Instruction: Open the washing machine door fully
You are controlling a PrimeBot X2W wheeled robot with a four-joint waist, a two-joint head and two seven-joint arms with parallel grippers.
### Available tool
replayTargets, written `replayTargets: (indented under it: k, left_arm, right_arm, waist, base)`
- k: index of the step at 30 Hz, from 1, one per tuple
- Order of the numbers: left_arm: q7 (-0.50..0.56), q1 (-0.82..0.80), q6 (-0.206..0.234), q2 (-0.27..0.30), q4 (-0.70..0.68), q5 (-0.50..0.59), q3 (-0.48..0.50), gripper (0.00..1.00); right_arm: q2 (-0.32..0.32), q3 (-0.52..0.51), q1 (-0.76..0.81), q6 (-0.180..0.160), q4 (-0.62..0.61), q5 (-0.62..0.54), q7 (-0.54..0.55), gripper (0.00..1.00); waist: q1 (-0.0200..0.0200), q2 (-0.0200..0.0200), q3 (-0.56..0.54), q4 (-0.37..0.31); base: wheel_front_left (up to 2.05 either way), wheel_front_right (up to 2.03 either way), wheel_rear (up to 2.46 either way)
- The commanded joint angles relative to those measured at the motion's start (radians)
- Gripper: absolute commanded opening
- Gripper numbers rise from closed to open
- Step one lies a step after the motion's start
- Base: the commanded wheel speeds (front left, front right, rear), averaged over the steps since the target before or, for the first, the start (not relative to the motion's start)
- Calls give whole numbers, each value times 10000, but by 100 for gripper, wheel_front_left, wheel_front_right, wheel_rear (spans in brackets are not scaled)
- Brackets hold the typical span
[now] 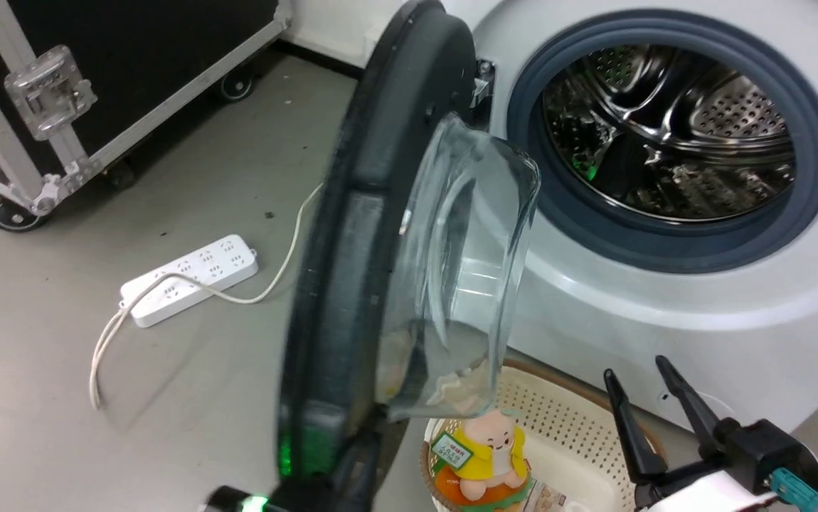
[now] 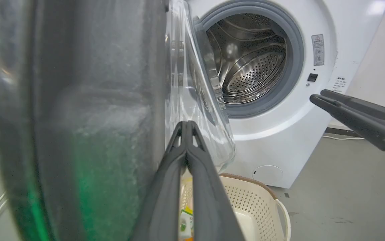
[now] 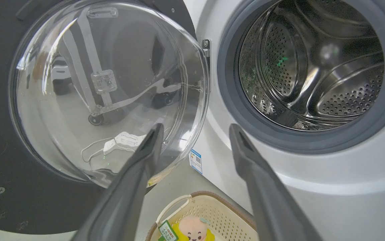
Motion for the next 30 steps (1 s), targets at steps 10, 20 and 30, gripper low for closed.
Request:
replayTargets:
  k: [10,20,30]
  left_arm:
    - [-337,125,630,599,102,-653,1676,0]
    - [-430,-779,479,1560,1054,-1533,3367,0]
    - [-798,-2213,170,2242,3089,-2253,4550,0]
  right_arm:
    - [-283,108,-138,8,252,154,-45,100]
    - [-501,-503,387,8,-158,-109,-45,100]
    - [-791,-871,614,8,-847,-364,144,100]
  waist:
    - [-3,0,120,82]
    - [-3,0,679,7]
    - [-3,0,1700,-406]
  base:
    - [0,0,0]
    - [0,0,0]
    - [0,0,0]
